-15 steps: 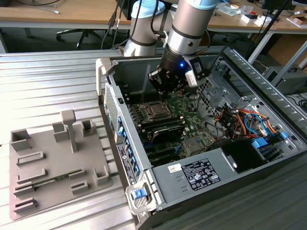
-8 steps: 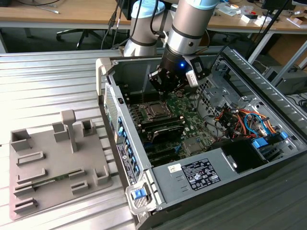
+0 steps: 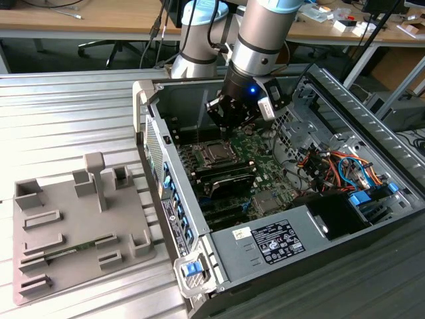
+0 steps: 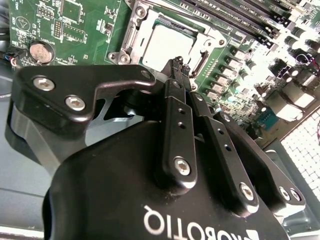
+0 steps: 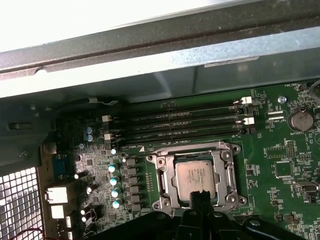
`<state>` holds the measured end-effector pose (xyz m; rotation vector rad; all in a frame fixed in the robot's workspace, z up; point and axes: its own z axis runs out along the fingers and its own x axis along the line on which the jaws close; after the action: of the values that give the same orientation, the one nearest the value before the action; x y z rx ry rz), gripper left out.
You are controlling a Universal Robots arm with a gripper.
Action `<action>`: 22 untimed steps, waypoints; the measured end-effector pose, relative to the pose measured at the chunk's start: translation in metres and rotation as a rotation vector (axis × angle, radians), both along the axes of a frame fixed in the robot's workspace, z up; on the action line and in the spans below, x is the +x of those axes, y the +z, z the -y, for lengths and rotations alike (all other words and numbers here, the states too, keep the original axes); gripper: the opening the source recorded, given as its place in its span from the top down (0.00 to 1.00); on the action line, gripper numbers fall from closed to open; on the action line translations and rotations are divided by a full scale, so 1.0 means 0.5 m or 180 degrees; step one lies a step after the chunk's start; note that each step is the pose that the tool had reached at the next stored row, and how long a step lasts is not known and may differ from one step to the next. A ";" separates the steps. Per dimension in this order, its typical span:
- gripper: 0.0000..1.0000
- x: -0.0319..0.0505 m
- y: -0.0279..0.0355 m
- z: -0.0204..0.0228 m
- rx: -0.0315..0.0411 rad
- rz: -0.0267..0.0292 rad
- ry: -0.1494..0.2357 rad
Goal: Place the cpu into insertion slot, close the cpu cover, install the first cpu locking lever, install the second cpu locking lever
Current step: 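Install the first cpu locking lever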
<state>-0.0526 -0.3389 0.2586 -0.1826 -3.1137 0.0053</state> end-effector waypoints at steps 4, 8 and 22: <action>0.89 0.000 0.000 0.0000 0.0000 0.0000 0.0052; 0.89 0.000 0.000 0.0000 0.0000 0.0000 0.0110; 0.89 0.000 0.000 0.0000 0.0000 0.0000 0.0253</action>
<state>-0.0526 -0.3389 0.2586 -0.0588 -3.1186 0.0067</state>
